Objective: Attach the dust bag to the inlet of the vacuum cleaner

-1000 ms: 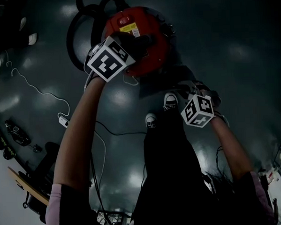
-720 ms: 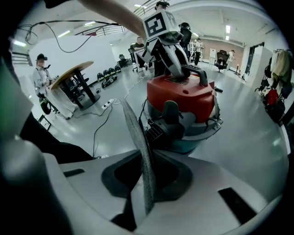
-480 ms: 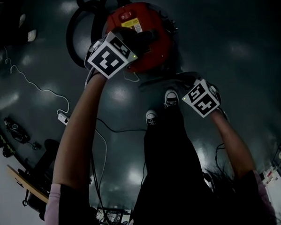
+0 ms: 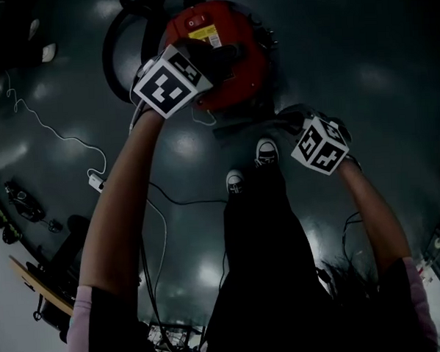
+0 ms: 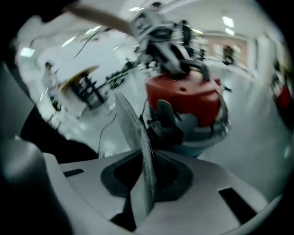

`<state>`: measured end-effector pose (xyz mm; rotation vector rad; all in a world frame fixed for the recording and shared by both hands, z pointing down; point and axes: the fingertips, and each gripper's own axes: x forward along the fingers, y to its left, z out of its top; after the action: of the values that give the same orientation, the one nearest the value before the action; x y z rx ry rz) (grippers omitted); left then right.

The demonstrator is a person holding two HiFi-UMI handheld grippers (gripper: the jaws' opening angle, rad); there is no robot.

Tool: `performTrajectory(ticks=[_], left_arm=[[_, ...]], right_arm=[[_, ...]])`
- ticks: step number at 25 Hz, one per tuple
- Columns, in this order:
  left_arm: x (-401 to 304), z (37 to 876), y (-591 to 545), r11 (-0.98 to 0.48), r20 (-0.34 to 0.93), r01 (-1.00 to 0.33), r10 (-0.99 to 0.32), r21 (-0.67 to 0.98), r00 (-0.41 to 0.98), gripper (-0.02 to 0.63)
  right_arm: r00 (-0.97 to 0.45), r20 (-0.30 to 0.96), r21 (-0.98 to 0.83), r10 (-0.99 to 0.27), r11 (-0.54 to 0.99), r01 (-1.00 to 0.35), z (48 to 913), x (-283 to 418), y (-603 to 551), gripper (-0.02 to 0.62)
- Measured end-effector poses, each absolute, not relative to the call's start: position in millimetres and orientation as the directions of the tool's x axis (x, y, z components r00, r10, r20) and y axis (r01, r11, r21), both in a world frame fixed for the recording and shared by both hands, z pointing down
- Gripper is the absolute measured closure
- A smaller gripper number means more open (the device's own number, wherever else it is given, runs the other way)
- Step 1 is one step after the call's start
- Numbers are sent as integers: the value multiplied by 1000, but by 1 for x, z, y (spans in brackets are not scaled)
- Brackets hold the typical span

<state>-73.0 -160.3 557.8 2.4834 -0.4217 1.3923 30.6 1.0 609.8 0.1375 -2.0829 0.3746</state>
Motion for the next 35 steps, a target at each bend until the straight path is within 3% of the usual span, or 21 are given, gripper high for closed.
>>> performTrajectory(ticks=[2,4,5,8,10,17,26,35], left_arm=[[-74,557,-160,-924,855,-374,-124,86,503,408],[-74,557,-160,-923,853,-376,-126,86,506,407],[-74,558,-159,-922,853,-377,-127,86,506,407],[-74,560,-159,-922,857,-378,-124,87,501,407],[-72,560,-158,-921,857,-378,-115,98,502,408],[-75,558,-159,-919,844,-379,-119,104,522,411],[-75,559,-159,-920,836,-378,-124,105,534,413],[-74,555,-158,-920,831,-376,-122,110,542,413]], right_arm=[[-426,902,-68,70,997,18,607,24,2,525],[-393,918,-16,63,992,122,607,21,4,525],[-398,916,-22,56,996,90,608,21,3,525],[-475,879,-194,47,944,-266,612,26,0,523],[-522,853,-280,30,869,-408,611,31,1,520],[-463,886,-151,23,959,-241,607,38,11,518],[-431,901,-157,47,962,-225,609,42,4,525],[-445,865,-305,230,947,-104,611,32,9,525]])
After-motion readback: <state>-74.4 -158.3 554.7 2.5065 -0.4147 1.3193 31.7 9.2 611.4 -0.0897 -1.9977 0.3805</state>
